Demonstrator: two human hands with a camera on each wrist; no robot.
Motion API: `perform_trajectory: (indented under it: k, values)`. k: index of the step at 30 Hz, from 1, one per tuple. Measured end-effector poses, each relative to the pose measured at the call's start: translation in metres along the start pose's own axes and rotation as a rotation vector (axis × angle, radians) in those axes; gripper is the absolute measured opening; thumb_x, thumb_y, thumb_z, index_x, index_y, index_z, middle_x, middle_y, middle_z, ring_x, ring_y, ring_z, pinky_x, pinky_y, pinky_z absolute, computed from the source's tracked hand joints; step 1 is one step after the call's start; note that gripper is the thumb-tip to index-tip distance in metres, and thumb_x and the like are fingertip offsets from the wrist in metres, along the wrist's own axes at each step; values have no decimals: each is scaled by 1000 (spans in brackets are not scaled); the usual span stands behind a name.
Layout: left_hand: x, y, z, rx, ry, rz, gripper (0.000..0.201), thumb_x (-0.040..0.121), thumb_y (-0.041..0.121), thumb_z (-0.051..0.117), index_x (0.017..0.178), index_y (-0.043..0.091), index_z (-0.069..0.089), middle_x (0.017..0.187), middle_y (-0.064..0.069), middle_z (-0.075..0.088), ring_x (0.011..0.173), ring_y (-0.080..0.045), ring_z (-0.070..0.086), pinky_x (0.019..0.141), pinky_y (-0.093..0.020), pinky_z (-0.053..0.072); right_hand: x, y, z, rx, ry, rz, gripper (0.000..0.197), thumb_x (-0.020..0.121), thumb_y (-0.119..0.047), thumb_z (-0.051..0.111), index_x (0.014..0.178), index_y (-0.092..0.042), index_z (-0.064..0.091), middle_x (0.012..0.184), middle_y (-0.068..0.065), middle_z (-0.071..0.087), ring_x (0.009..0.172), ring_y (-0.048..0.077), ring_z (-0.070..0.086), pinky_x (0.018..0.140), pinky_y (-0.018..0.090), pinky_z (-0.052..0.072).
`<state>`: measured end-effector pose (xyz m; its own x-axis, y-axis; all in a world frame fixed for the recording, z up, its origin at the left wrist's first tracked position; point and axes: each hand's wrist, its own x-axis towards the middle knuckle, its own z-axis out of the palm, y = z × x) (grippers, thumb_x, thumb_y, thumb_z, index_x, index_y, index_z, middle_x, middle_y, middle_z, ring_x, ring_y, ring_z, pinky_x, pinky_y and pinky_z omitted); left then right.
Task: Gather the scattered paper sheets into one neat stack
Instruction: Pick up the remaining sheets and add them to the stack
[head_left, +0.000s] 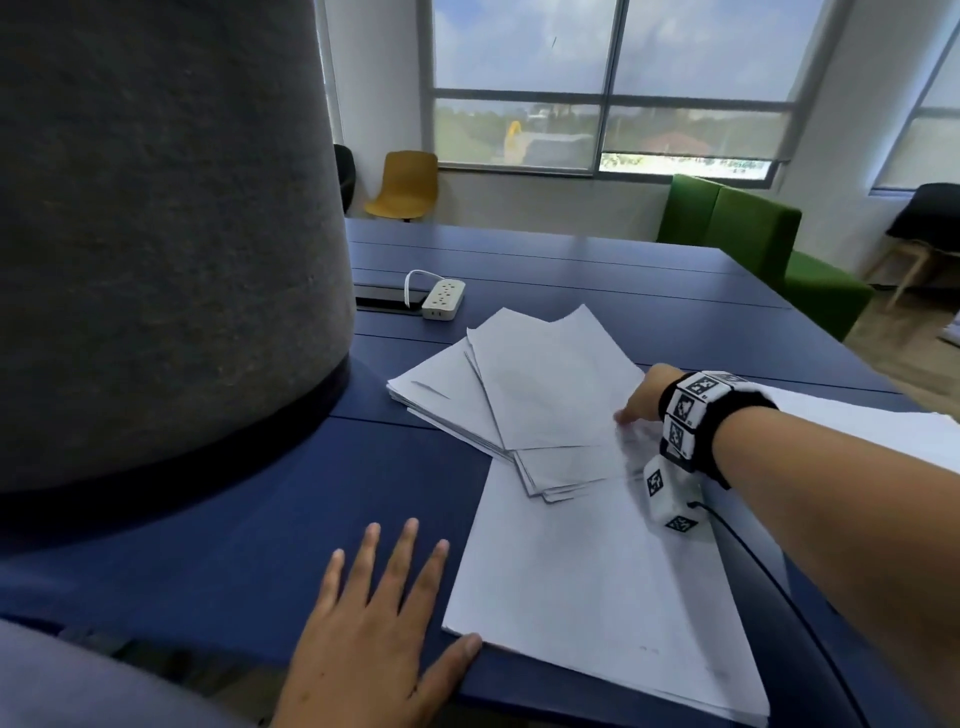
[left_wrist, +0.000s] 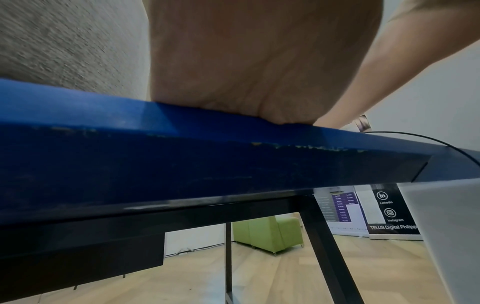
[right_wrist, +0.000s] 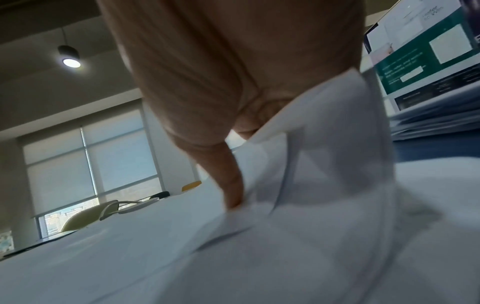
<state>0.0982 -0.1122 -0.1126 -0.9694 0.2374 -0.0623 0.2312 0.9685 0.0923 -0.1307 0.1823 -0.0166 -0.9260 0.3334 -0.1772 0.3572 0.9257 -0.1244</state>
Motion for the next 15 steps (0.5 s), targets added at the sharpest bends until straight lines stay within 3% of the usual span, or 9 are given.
perform_trajectory:
  k: [3, 5, 7, 8, 10, 11, 13, 15]
  values:
    - [-2, 1, -1, 6, 1, 1, 72, 91, 74, 23, 136, 23, 47, 138, -8, 59, 128, -32, 39, 110, -40, 7, 7, 0, -2, 107, 80, 6, 34, 78, -34, 54, 92, -4, 62, 86, 8, 62, 87, 32, 62, 83, 34, 51]
    - [-3, 1, -1, 28, -21, -22, 73, 91, 74, 23, 134, 23, 54, 137, -7, 60, 128, -34, 49, 109, -39, 8, -1, -1, -11, 206, 119, -20, 19, 86, -17, 54, 90, 0, 62, 88, 13, 60, 82, 30, 57, 73, 31, 46]
    - [-3, -1, -7, -35, -4, -25, 77, 91, 75, 18, 131, 26, 62, 139, -1, 59, 128, -32, 56, 109, -37, 13, -7, 0, -21, 362, 172, -67, 17, 85, -9, 57, 95, 3, 65, 90, 18, 64, 84, 33, 61, 73, 34, 49]
    - [-3, -1, -10, -113, 17, -27, 83, 88, 80, 11, 134, 30, 58, 146, 6, 51, 135, -25, 48, 111, -35, 13, -12, 3, -26, 447, 189, -85, 16, 84, -7, 59, 94, 3, 66, 91, 20, 67, 86, 35, 63, 75, 36, 52]
    - [0, 4, -17, -318, 179, -75, 98, 71, 91, -4, 145, 41, 36, 154, 25, 25, 147, -4, 17, 117, -25, 5, -22, 11, -30, 592, 219, -106, 16, 82, -7, 61, 93, 1, 69, 93, 20, 70, 88, 36, 67, 82, 42, 56]
    - [1, 6, -24, -474, 236, -145, 97, 69, 93, 3, 146, 41, 33, 152, 27, 24, 145, 3, 12, 117, -21, 6, -30, 15, -30, 633, 209, -109, 16, 81, -7, 62, 93, 1, 69, 93, 20, 71, 87, 36, 68, 82, 44, 57]
    - [5, 11, -36, -842, 273, -239, 70, 87, 74, 34, 142, 33, 46, 146, 18, 44, 138, 2, 31, 110, -19, 23, -49, 21, -25, 748, 158, -140, 19, 82, -4, 62, 97, 8, 65, 89, 19, 69, 75, 33, 66, 68, 39, 58]
    - [10, 13, -50, -1123, 323, -269, 61, 84, 61, 44, 133, 26, 55, 132, 9, 60, 126, -6, 51, 103, -23, 35, -73, 25, -14, 887, 79, -170, 17, 85, 4, 59, 98, 14, 61, 82, 18, 60, 63, 25, 56, 56, 29, 47]
